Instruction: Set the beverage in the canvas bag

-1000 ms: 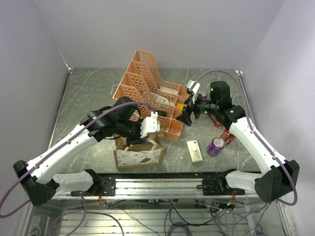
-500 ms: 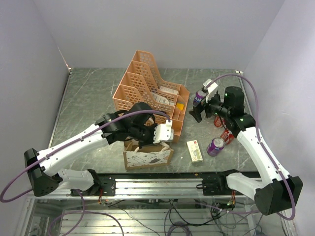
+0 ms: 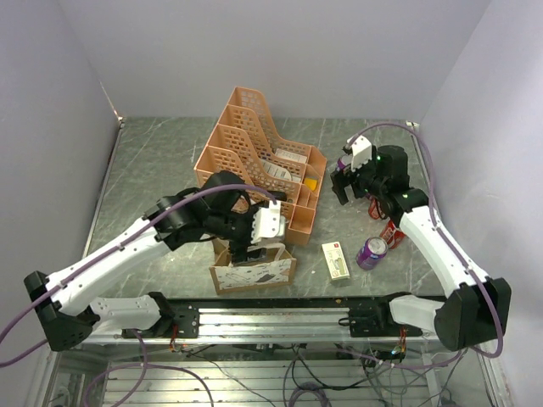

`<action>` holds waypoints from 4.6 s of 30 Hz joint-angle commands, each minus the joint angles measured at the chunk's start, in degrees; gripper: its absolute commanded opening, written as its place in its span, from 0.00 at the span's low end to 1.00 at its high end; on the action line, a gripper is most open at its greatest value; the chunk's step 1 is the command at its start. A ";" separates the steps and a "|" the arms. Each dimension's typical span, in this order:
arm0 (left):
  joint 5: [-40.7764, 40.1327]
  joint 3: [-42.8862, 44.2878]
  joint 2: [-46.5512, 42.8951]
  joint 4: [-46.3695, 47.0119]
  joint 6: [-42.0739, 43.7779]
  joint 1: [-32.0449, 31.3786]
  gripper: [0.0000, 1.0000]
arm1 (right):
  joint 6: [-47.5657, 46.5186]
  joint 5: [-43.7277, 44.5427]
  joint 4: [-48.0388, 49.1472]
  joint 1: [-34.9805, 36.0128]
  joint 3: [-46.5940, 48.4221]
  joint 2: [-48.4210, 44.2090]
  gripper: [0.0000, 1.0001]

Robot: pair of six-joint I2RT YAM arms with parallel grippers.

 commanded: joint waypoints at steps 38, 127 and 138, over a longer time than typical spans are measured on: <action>10.43 -4.09 -23.04 4.08 -4.47 29.36 0.98 | 7.60 4.50 -3.86 -7.67 29.10 41.36 0.94; 8.49 -13.35 -7.01 14.22 -16.12 35.26 0.18 | -12.61 -26.24 -4.25 42.77 21.21 24.82 0.00; 5.69 -15.39 -6.56 16.22 -17.40 35.28 0.07 | -10.85 -25.17 1.73 44.41 18.57 28.49 0.00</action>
